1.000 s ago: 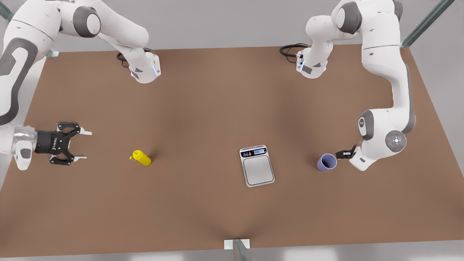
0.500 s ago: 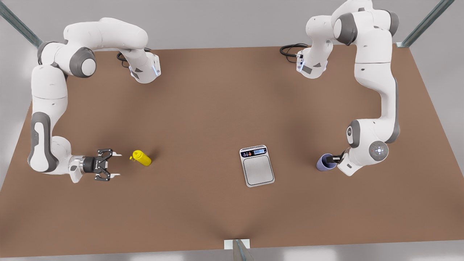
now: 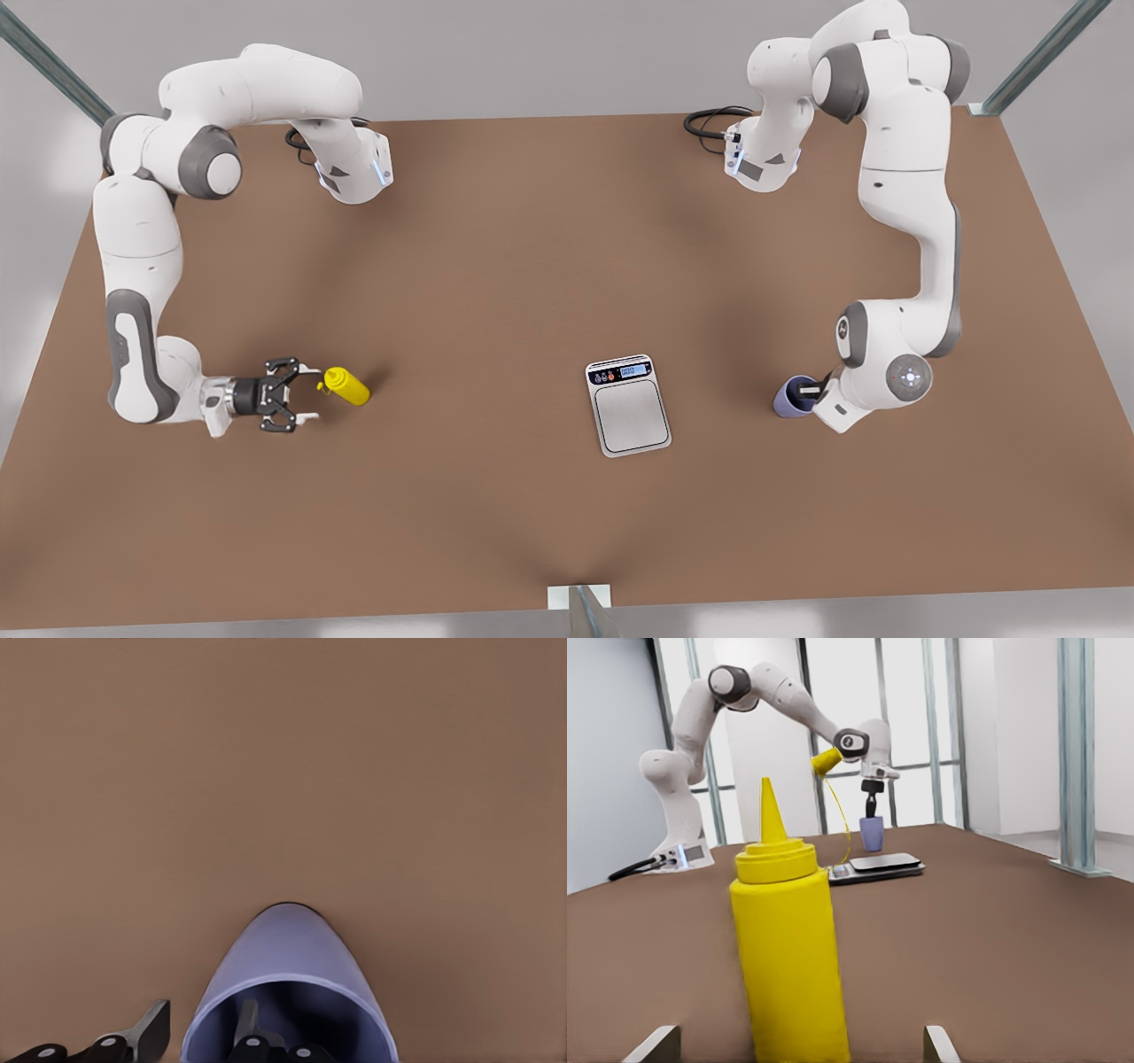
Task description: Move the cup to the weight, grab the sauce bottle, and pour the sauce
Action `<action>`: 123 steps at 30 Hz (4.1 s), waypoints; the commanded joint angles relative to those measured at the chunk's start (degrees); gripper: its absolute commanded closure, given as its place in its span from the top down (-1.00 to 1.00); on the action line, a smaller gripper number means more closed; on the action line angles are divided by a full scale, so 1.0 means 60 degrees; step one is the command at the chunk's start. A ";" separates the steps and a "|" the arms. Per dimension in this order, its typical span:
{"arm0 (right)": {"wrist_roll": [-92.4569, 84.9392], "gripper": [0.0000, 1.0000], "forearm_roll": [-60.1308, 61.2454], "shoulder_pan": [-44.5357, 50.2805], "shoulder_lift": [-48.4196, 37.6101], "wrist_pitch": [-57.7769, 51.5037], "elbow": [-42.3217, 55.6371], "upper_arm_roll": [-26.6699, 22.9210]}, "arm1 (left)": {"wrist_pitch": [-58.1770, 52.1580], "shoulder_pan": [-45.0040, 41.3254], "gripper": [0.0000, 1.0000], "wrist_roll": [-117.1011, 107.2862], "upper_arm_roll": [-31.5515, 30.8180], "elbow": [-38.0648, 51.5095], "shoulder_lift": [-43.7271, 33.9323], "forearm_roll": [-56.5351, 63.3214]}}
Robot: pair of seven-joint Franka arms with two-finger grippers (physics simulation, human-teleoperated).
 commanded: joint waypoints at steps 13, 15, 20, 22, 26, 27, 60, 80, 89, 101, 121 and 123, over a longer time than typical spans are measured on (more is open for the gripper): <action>-0.0345 1.00 0.0087 0.0415 -0.0052 0.0326 -0.0523 0.0009 | -0.0015 0.0000 -0.57 -0.0475 -0.0176 0.0073 0.0000 0.0013; -0.0345 1.00 0.0101 0.0503 -0.0066 0.0355 -0.0537 0.0009 | -0.0029 0.0015 -0.57 -0.0549 -0.0278 0.0074 -0.0103 -0.0001; -0.0345 1.00 0.0101 0.0665 -0.0081 0.0385 -0.0655 0.0009 | -0.0630 -0.0029 -0.57 -0.1806 -0.1259 0.0117 -0.1216 -0.0001; -0.0345 1.00 0.0247 0.0811 -0.0125 0.0516 -0.0698 0.0010 | -0.0615 -0.0439 -0.57 -0.3519 -0.1801 0.0117 -0.1143 -0.0001; -0.0345 1.00 0.0570 0.1001 -0.0140 0.0619 -0.0772 0.0009 | -0.0527 -0.0601 -0.57 -0.5309 -0.3046 0.0161 -0.0923 -0.0763; -0.0345 1.00 0.0599 0.1075 -0.0154 0.0619 -0.0845 0.0009 | -0.0513 -0.0746 -0.57 -0.6070 -0.3266 0.0761 -0.0543 -0.0763; 0.4414 -0.20 -0.0293 0.3974 -0.2146 0.2493 0.1044 -0.0078 | 0.0776 -0.1099 1.00 -0.6525 -0.3677 0.2227 0.1025 -0.0617; 1.3043 -0.20 -0.4439 1.0376 -0.1063 0.5819 0.4897 -0.1924 | -0.4892 0.1201 1.00 -0.1061 -0.1582 0.1494 -0.4131 0.0306; 1.4054 -0.20 -0.4894 1.0743 -0.0374 0.6200 0.5439 -0.2290 | -0.5024 0.1201 1.00 -0.1076 -0.1597 0.1494 -0.3999 0.0292; 1.4039 -0.19 -0.4850 1.1021 -0.0608 0.6156 0.5132 -0.2203 | -0.4995 0.1187 1.00 -0.1091 -0.1597 0.1494 -0.3780 0.0292; 0.6440 -0.19 -0.1248 0.4357 -0.0872 0.3080 0.4298 0.1577 | -0.5200 0.0996 1.00 -0.1076 -0.1611 0.1494 -0.3516 0.0306; 0.4636 -0.19 -0.0368 0.3917 -0.0741 0.2802 0.3843 0.1577 | -0.5200 0.0996 1.00 -0.1076 -0.1611 0.1494 -0.3457 0.0306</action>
